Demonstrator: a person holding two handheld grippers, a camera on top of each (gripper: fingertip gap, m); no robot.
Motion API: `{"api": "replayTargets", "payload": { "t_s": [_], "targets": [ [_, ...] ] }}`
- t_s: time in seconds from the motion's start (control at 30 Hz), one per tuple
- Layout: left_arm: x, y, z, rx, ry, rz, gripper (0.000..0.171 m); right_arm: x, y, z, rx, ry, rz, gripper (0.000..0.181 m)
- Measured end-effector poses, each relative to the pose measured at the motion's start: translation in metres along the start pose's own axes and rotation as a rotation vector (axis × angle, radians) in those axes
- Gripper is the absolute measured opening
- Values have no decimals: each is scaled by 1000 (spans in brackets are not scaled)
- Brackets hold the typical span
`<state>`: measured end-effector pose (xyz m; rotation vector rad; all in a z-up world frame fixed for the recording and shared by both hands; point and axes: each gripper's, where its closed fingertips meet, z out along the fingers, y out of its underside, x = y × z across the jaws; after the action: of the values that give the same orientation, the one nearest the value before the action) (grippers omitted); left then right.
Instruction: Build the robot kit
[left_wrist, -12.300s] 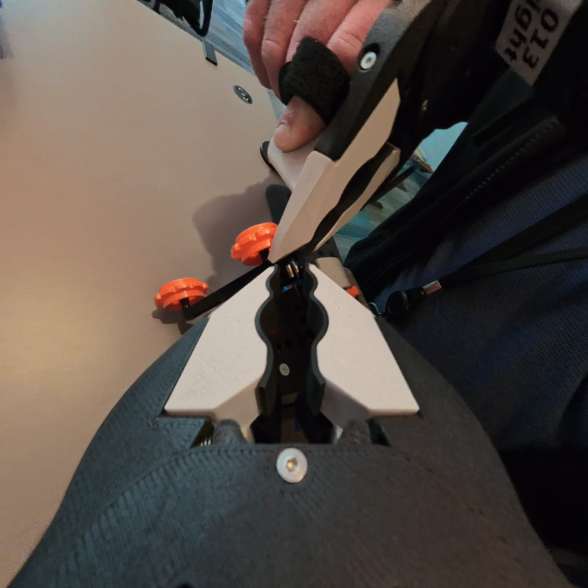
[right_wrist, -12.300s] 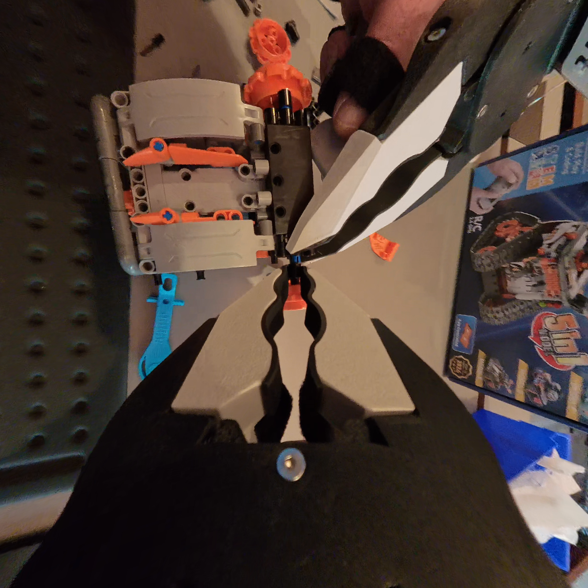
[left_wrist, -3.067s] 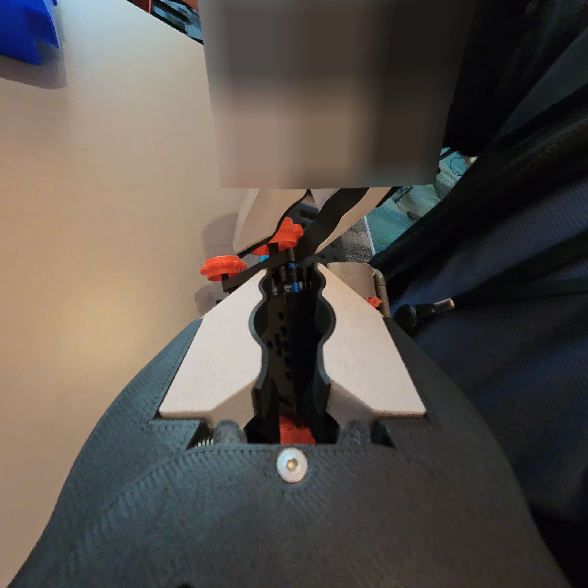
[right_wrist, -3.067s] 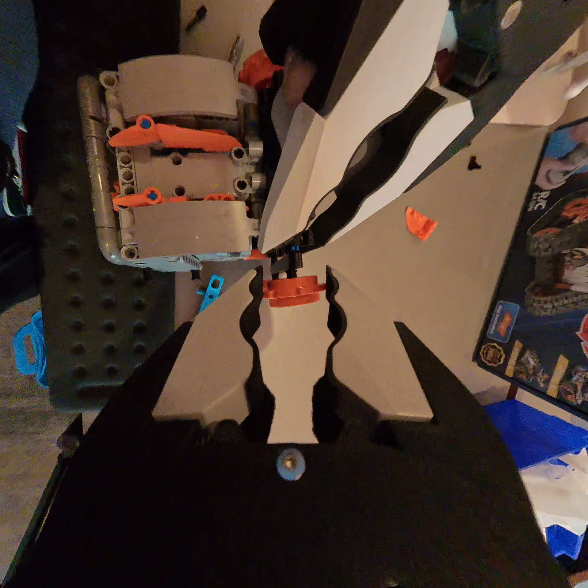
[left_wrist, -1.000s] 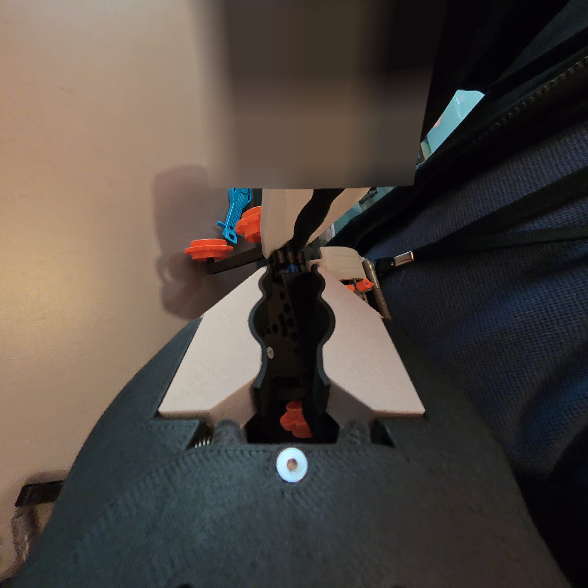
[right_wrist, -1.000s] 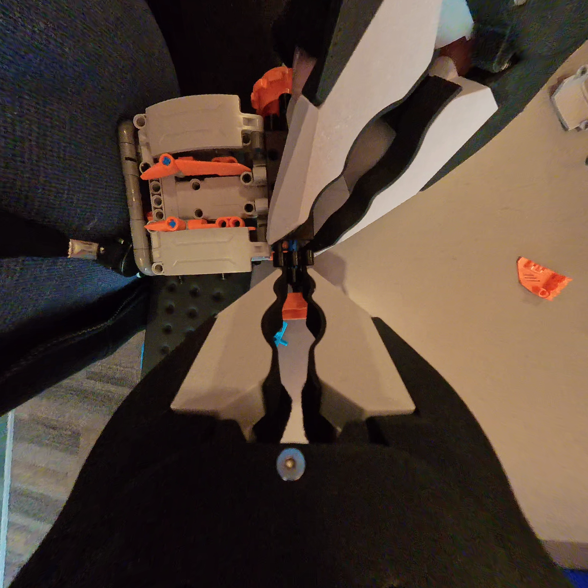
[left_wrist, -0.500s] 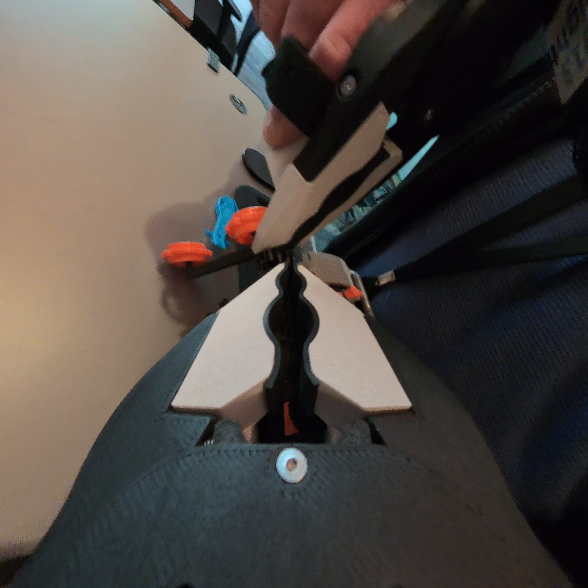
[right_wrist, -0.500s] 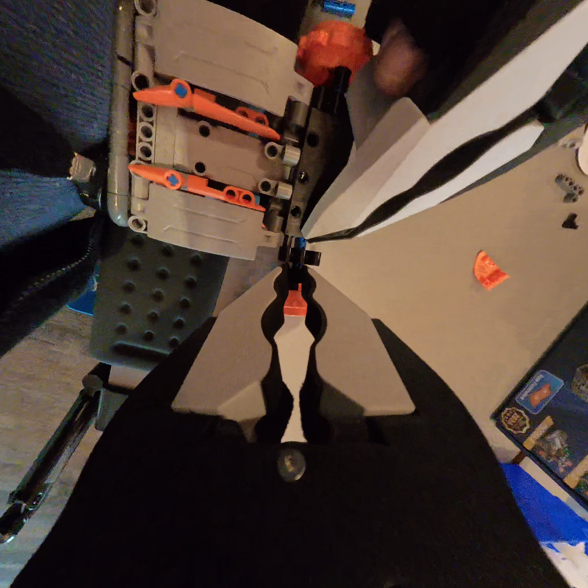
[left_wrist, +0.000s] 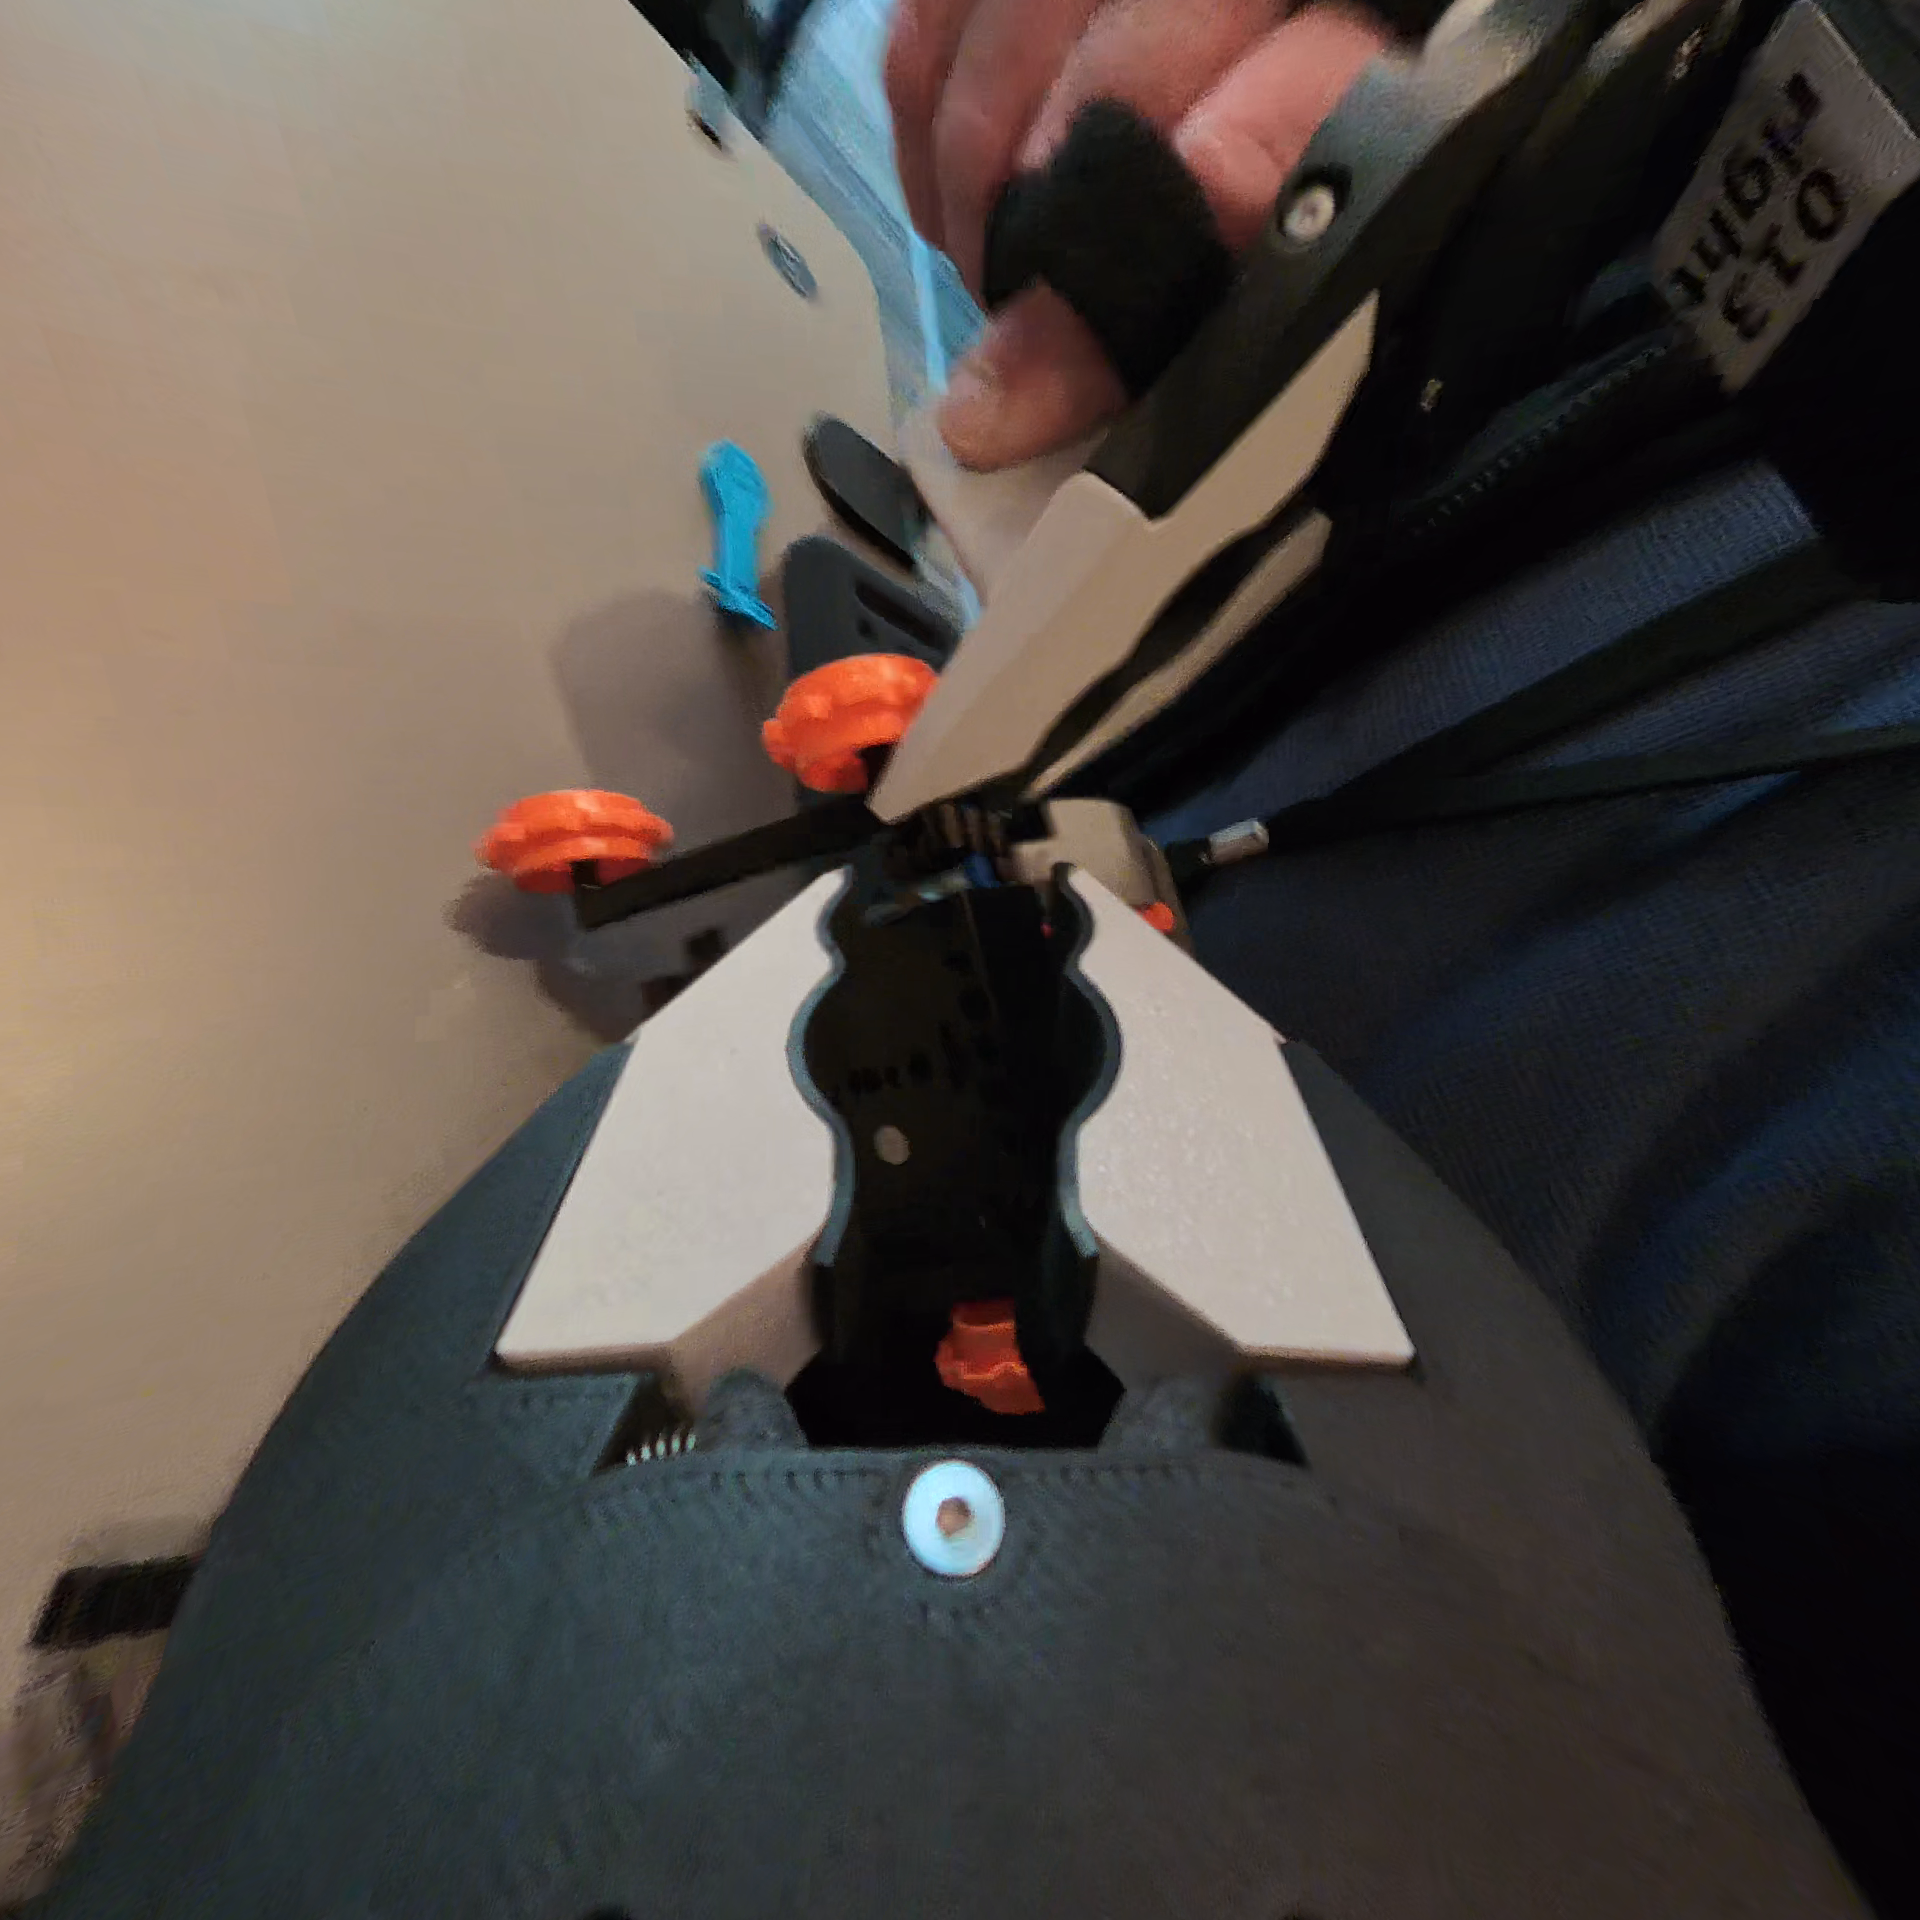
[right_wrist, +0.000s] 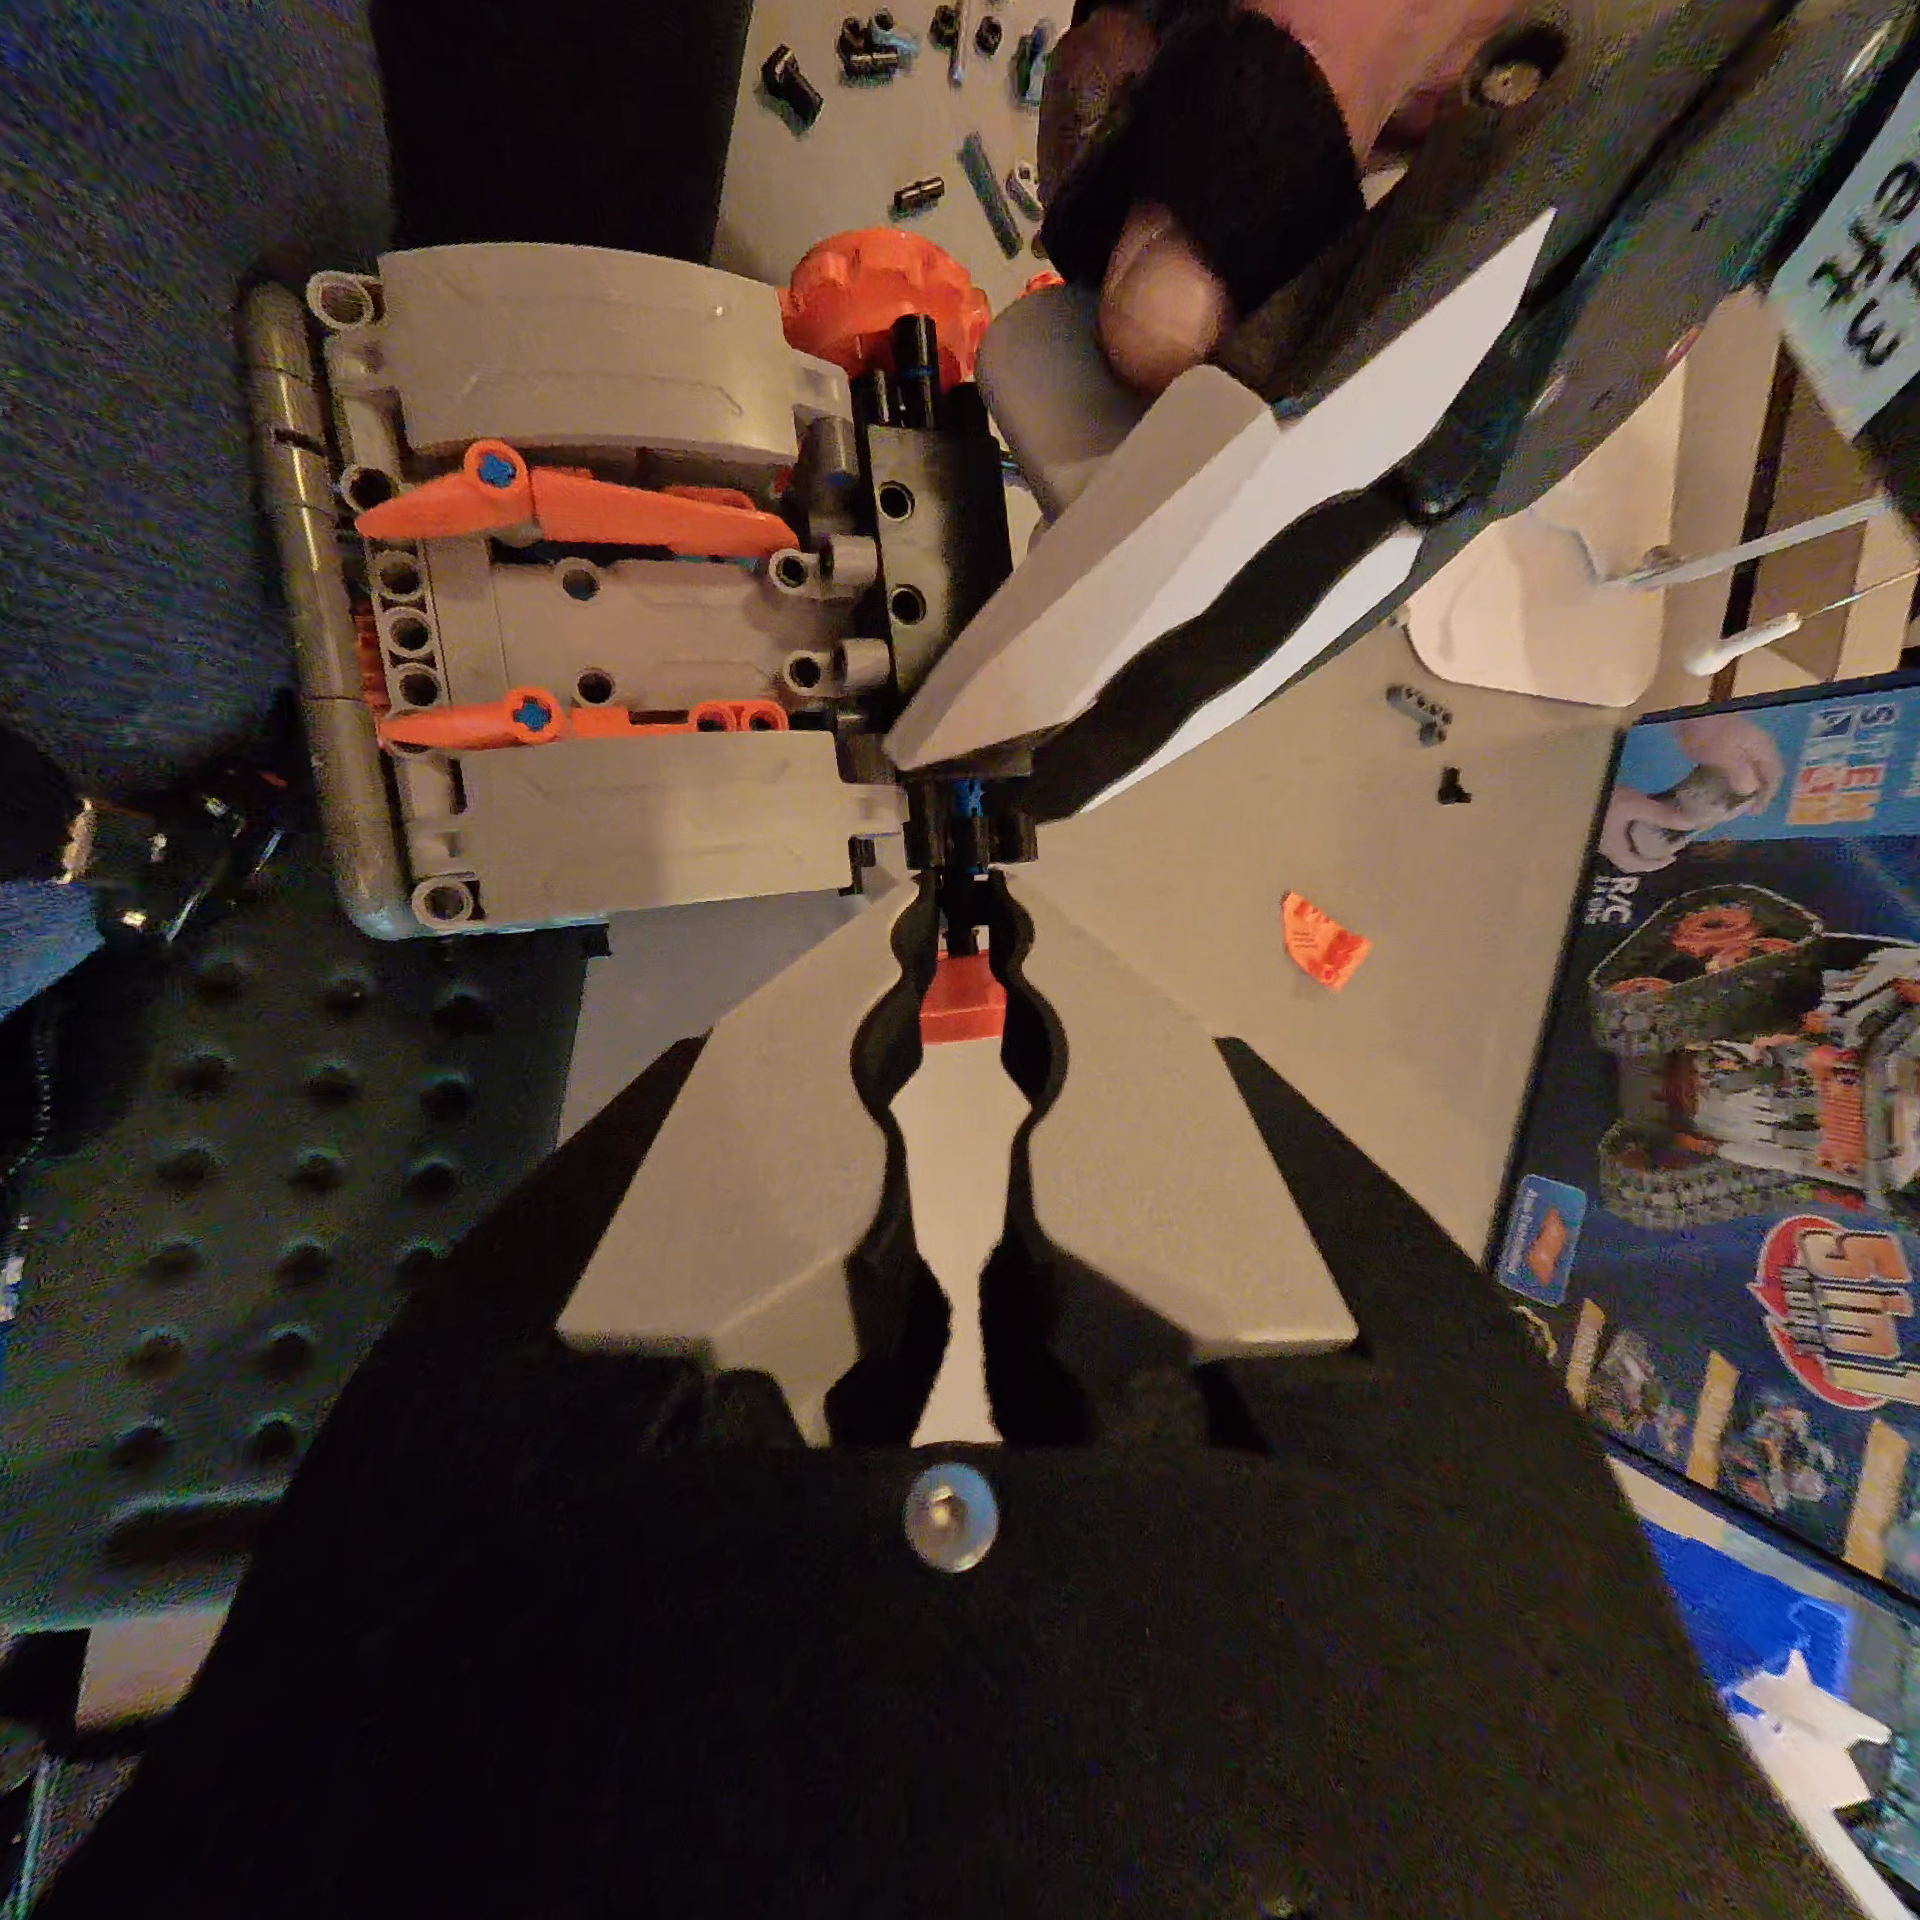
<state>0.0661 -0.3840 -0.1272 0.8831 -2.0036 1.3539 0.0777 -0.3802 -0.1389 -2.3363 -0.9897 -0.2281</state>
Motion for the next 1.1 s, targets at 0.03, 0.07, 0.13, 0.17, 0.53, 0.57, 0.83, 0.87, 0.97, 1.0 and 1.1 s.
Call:
{"api": "replayTargets", "payload": {
  "t_s": [0.03, 0.07, 0.13, 0.17, 0.53, 0.57, 0.83, 0.87, 0.97, 1.0, 1.1],
  "targets": [
    [5, 4, 2, -35, 35, -11, 35, 1, -3, 0, 1, 18, -21, 6],
    [6, 4, 2, -44, 40, -3, 32, 2, -6, -2, 7, 35, -39, 6],
    [9, 2, 1, -35, 76, -32, 30, 3, -8, -5, 2, 56, -84, 6],
    [9, 1, 2, -23, 95, -52, 29, 2, -7, -6, -3, 50, -96, 6],
    [16, 1, 19, 46, 128, -77, 29, -16, 3, -18, -10, -110, -57, 5],
    [16, -1, 22, 57, 134, -80, 29, -18, 5, -19, -3, -148, -29, 5],
    [16, -4, 29, 54, 148, -75, 28, -20, 12, -24, -68, -68, -74, 5],
    [16, -4, 29, 54, 148, -77, 28, -20, 13, -24, -81, -56, -90, 5],
    [16, -4, 29, 52, 148, -77, 28, -21, 12, -24, -103, -49, 1, 5],
    [16, -4, 29, 50, 151, -74, 28, -21, 12, -25, -117, -44, 40, 5],
    [18, -4, 30, 44, 158, -64, 27, -26, 13, -27, -116, -90, 186, 5]
  ]
}}
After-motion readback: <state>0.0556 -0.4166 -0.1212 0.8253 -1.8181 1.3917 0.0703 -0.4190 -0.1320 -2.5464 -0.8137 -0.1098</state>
